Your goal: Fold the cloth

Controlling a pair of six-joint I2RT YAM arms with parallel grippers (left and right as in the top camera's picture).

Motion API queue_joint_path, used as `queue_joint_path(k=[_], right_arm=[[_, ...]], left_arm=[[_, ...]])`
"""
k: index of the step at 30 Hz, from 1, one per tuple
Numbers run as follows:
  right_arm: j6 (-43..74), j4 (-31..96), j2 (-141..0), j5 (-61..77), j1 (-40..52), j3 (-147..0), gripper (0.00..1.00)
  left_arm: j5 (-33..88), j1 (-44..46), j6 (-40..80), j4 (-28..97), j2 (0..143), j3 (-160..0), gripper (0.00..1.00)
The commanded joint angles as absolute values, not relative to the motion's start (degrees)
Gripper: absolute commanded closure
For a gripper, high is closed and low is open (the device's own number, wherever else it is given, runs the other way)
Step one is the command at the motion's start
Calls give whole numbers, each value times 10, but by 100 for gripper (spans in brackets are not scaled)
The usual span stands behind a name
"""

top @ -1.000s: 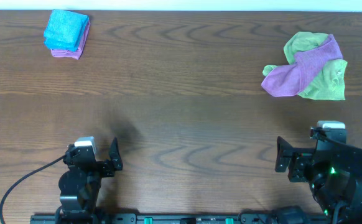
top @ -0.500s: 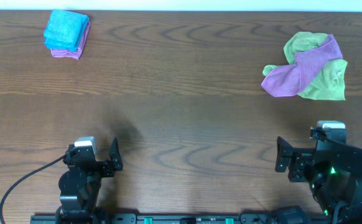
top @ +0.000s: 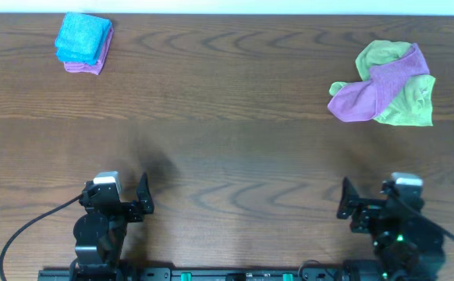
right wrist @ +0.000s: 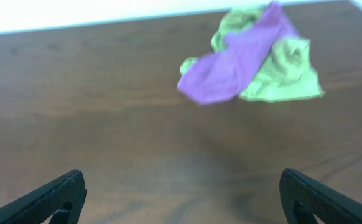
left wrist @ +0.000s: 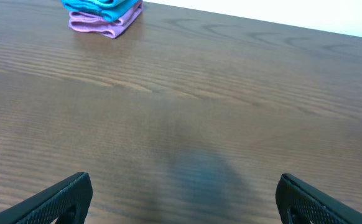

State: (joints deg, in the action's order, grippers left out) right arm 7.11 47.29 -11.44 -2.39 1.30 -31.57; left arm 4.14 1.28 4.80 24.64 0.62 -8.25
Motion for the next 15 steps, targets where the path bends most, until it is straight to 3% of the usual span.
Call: queue_joint_path(k=[1, 15], right_arm=[[71, 459, -77, -10, 8, -254, 1], [107, 456, -3, -10, 29, -123, 1]], left_arm=[[45, 11, 43, 247, 3, -71, 5], [45, 11, 43, 247, 3, -71, 5]])
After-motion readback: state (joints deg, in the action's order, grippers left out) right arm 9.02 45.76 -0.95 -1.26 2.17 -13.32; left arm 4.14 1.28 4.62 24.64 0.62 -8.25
